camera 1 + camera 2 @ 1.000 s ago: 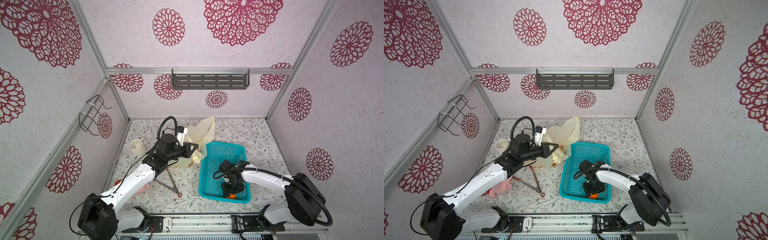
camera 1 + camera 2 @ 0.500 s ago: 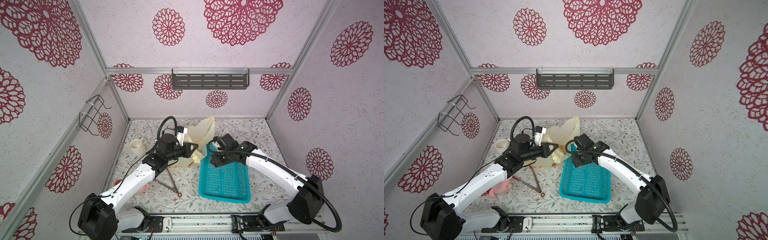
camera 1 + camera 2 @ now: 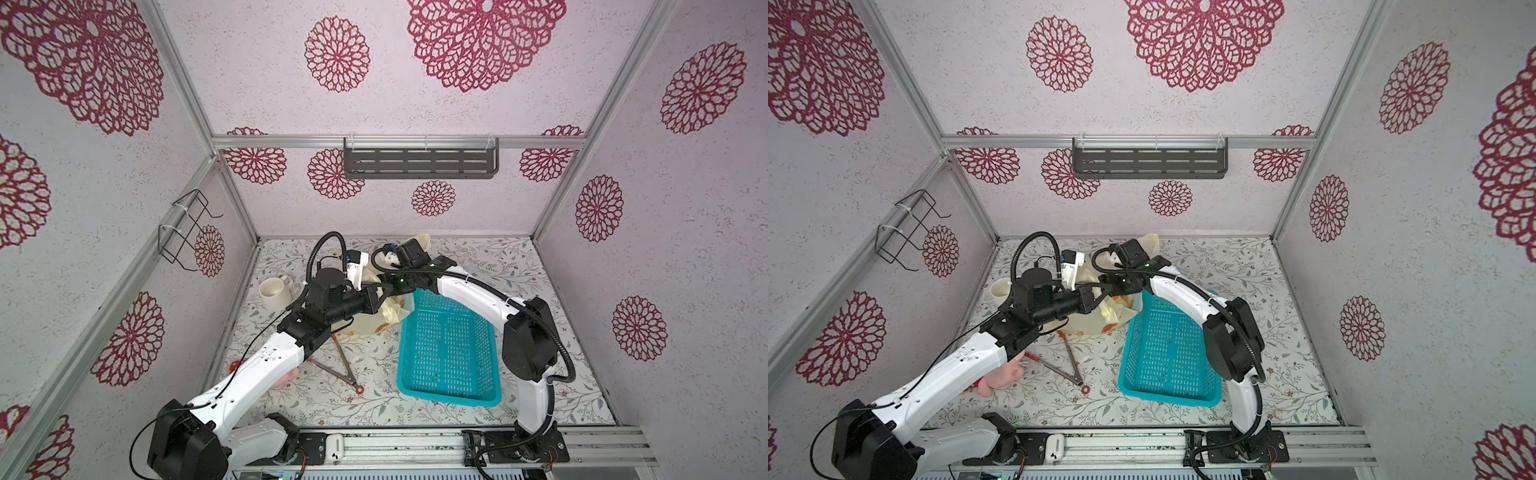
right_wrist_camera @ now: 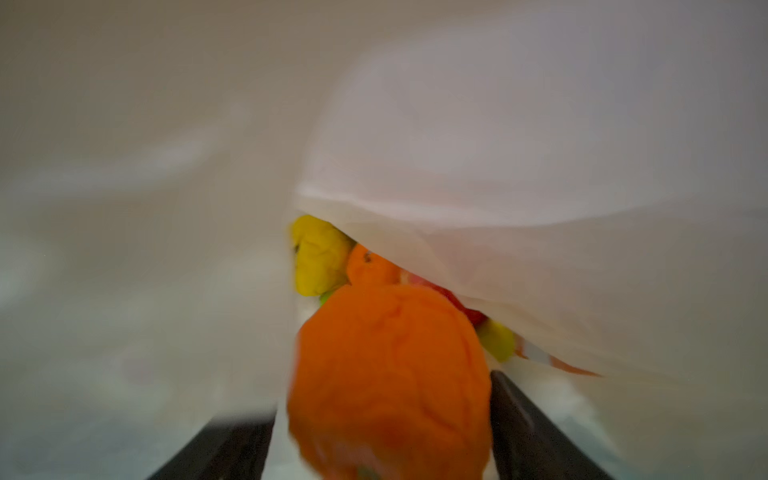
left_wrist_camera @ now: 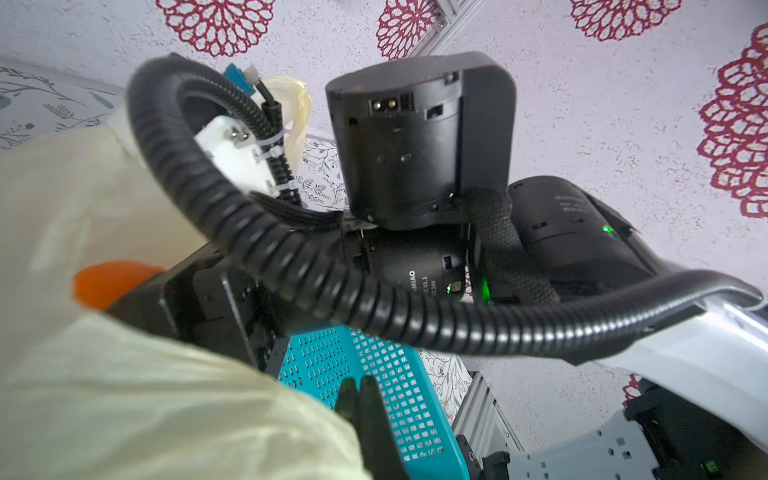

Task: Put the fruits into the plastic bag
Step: 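Grasp the orange with the right gripper and lift it into the bag, then open the right gripper in the bag while the left gripper lowers the bag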

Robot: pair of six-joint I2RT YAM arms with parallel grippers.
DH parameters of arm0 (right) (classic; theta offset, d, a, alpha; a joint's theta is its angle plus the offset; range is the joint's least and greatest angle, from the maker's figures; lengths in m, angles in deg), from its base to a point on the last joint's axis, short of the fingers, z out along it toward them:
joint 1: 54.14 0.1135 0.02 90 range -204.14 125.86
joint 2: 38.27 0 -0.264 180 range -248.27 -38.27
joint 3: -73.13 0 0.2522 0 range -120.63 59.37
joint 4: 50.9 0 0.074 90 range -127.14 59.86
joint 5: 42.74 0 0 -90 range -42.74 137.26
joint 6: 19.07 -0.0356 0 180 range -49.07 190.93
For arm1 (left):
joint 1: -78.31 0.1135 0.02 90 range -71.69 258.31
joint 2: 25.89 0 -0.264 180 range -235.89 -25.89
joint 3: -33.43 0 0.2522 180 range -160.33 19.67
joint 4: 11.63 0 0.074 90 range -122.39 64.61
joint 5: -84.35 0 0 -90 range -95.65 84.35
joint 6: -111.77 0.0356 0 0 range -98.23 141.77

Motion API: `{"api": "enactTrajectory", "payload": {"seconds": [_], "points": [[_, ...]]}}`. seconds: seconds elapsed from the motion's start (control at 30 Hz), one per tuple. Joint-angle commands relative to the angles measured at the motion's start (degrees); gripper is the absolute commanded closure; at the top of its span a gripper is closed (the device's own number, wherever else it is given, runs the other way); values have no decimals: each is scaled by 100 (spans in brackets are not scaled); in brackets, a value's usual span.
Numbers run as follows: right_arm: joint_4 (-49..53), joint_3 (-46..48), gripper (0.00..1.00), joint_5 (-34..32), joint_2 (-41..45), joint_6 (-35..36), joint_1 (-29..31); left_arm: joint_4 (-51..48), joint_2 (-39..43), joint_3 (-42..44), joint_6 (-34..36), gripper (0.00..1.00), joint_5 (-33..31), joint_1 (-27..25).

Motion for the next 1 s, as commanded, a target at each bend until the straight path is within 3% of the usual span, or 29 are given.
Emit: {"api": "enactTrajectory", "payload": {"seconds": [0.0, 0.13, 0.17, 0.23, 0.47, 0.7, 0.97], "points": [[-877, 74, 12, 922, 585, -371, -87, 133, 89, -153, 33, 100, -120, 22], [-1503, 775, 9, 1251, 1062, -852, -465, 205, 47, -187, 96, 100, -136, 22], [-1571, 936, 1, 1253, 1211, -906, -572, 214, 6, -218, 90, 100, -131, 31], [-1594, 1179, 1, 1148, 1482, -856, -740, 257, -111, -302, 83, 100, -62, 26], [-972, 1557, 1, 81, 2409, -354, -1176, 726, -705, -1029, -230, 100, 137, 34], [-684, 2051, 1, -481, 3065, -64, -1479, 1332, -1239, -2231, -722, 100, 388, 94], [-589, 2509, 1, -635, 3456, -8, -1766, 1101, -858, -1798, -436, 100, -124, 121]]}}
